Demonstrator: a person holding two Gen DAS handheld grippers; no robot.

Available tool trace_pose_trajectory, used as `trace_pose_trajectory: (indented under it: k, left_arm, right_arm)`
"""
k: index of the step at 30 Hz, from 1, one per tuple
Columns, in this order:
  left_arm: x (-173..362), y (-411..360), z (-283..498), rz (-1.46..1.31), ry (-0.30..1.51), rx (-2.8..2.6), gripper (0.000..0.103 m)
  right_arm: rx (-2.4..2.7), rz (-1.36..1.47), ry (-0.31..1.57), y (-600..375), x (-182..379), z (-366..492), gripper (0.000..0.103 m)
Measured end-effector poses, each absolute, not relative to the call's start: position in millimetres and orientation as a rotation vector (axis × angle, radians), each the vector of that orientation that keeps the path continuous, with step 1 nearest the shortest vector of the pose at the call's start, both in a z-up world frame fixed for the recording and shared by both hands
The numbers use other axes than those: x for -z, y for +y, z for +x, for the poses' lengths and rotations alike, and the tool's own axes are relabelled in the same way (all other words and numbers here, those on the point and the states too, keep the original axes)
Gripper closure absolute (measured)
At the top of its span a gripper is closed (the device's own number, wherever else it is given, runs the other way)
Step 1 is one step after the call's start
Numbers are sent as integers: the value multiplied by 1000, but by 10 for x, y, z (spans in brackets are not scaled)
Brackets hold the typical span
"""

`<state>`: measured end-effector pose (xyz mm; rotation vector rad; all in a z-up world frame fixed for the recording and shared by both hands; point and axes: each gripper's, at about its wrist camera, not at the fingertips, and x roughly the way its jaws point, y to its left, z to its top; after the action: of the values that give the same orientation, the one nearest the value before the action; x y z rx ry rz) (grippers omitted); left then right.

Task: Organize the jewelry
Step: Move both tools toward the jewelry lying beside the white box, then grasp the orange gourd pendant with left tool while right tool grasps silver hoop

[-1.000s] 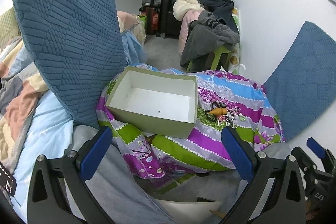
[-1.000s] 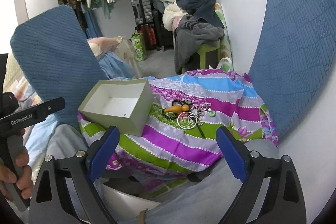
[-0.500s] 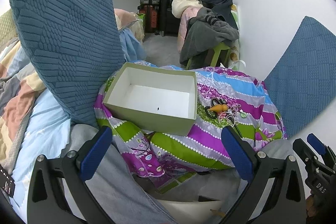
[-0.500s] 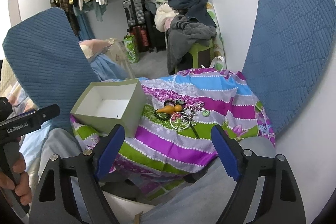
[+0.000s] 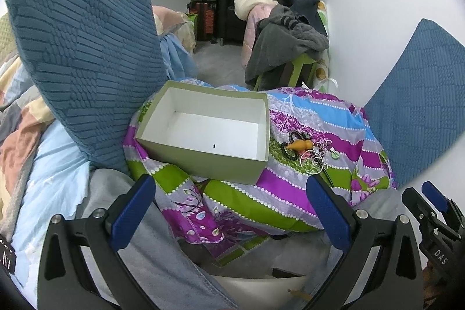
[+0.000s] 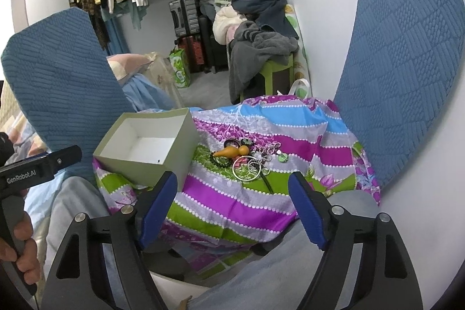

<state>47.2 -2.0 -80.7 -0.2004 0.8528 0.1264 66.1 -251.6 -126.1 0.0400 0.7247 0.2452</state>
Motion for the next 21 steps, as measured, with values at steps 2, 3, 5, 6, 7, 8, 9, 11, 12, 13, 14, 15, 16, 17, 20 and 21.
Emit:
trace_pose_trajectory:
  k: [2,3,5,6,7,8,9,11,12,13,14,15,16,17,20,21]
  left_arm:
    - [840,-43,518,-207,863,-109,0]
    - [860,-62,543,-205,866,-102,0]
    - [914,-98,603,-199,877,-91,0]
    - [947,-112,636,-204,886,-82,0]
    - [981,-129,673,-208,896,-72,0]
    - [1014,-148,709,-208,905,-67,0]
    - [1043,-169,745,-205,912,-66,0]
    - [1140,-239,846,-201,914,-56,0]
    - [1173,-268,885,-198,918,-50,0]
    - [1211,-301,928,-188,926,-43,0]
    - [1252,-323,994,-173,934,-27,0]
    - [1286,-356,1044,-160,940,-9,0]
    - [1317,-380,1090,-155,944,0,0]
    - [1350,-401,1135,-155,950,12,0]
    - [1463,-493,1262,-154,970,56,8]
    - [1502,-509,1323,-153,984,71,12]
  right_arm:
    - [-239,43,729,-2538,1299,699,25]
    - [-241,47,730,-2558,1321,725,25]
    - [-239,42,733,-2578,1361,765,25]
    - [-238,39,733,-2590,1386,790,25]
    - [-239,38,735,-2597,1408,812,25]
    - [-238,39,739,-2614,1436,844,25]
    - [-239,44,744,-2632,1466,881,25]
    - [-234,51,751,-2665,1531,958,25]
    - [-235,51,756,-2676,1565,990,25]
    - [-237,49,763,-2691,1611,1031,25]
    - [-239,47,771,-2703,1655,1075,26]
    - [-242,45,779,-2709,1695,1113,29]
    - [-247,46,785,-2711,1740,1154,33]
    - [-252,44,793,-2717,1807,1217,35]
    - [-274,31,828,-2707,1989,1389,45]
    - [-281,30,841,-2705,2034,1446,52]
